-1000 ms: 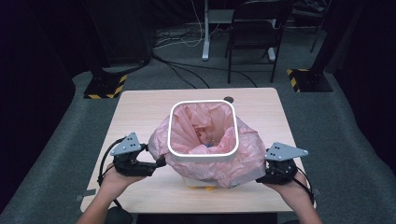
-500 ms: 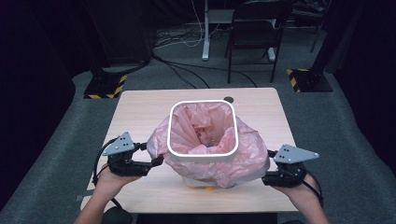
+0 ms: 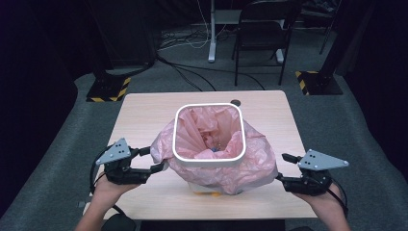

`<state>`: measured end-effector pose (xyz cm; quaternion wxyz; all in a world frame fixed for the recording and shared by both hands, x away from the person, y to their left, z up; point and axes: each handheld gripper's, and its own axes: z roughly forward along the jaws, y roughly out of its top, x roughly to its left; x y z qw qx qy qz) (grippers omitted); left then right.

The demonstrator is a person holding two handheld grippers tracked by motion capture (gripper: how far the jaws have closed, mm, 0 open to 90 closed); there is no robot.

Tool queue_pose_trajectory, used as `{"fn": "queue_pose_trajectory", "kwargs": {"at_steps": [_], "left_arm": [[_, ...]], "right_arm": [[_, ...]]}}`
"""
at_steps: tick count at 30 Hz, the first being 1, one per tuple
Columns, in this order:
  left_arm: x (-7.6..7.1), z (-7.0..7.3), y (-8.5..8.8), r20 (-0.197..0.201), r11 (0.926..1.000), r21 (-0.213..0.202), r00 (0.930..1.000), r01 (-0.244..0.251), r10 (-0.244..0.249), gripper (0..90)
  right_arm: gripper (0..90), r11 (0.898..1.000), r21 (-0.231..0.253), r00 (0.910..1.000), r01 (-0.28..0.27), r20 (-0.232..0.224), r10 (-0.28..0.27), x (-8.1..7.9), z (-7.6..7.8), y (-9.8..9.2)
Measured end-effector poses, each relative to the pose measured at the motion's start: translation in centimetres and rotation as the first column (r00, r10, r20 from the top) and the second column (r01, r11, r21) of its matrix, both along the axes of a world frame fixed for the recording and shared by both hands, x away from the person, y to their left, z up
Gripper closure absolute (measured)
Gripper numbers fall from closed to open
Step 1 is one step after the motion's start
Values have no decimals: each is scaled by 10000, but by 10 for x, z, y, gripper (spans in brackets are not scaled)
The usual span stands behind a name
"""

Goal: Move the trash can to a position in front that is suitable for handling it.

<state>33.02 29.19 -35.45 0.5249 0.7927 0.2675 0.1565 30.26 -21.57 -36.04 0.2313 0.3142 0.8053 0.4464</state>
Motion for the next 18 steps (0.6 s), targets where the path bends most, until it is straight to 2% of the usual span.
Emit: {"fn": "queue_pose_trajectory", "kwargs": {"at_steps": [8,12,18], "left_arm": [[-4,1,11,144,9983,226,9985,-529,526,321],[-3,0,16,231,9887,902,9927,-1197,1181,327],[0,1,26,110,9881,448,9891,-1470,1467,322]], "right_arm": [[351,9995,183,9996,242,161,-245,5,3,-7],[354,9991,264,9990,340,270,-347,8,6,-9],[371,9989,340,9986,323,403,-337,12,15,-11]]}}
